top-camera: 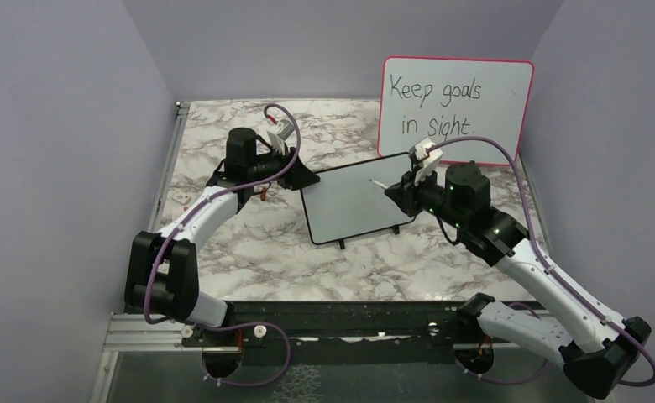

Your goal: Write a sentence on the whiteboard

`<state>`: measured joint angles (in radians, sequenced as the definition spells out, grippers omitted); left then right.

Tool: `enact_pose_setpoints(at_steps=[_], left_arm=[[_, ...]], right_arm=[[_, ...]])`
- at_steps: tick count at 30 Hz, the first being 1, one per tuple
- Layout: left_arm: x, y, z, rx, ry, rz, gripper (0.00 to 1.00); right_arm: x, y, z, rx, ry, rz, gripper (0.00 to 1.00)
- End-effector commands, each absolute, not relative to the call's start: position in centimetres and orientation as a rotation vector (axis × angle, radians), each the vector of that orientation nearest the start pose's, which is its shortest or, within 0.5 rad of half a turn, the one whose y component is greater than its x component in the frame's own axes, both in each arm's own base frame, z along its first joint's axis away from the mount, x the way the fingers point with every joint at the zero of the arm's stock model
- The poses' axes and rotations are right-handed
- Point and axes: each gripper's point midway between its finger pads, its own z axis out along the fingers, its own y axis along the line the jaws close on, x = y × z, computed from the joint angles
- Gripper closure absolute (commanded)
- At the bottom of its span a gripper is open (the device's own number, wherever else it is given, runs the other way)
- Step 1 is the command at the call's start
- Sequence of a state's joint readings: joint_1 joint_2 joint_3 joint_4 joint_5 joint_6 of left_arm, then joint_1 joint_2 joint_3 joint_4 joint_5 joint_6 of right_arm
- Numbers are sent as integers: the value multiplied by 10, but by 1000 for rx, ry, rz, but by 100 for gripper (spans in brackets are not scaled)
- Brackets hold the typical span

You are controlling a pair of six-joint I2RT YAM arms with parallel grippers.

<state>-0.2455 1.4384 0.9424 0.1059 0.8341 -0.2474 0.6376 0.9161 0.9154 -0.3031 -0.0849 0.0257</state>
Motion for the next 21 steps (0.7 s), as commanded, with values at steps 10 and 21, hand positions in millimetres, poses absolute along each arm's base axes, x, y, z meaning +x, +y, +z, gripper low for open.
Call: enact_pose_setpoints(at_steps=[10,21], left_arm=[[326,-242,211,717,1826,-1253,77],[310,-238,201,736,1813,-1243,93]], right_arm=[[253,223,276,-694,1763,598,100],[252,235,275,-727,1761,645,99]])
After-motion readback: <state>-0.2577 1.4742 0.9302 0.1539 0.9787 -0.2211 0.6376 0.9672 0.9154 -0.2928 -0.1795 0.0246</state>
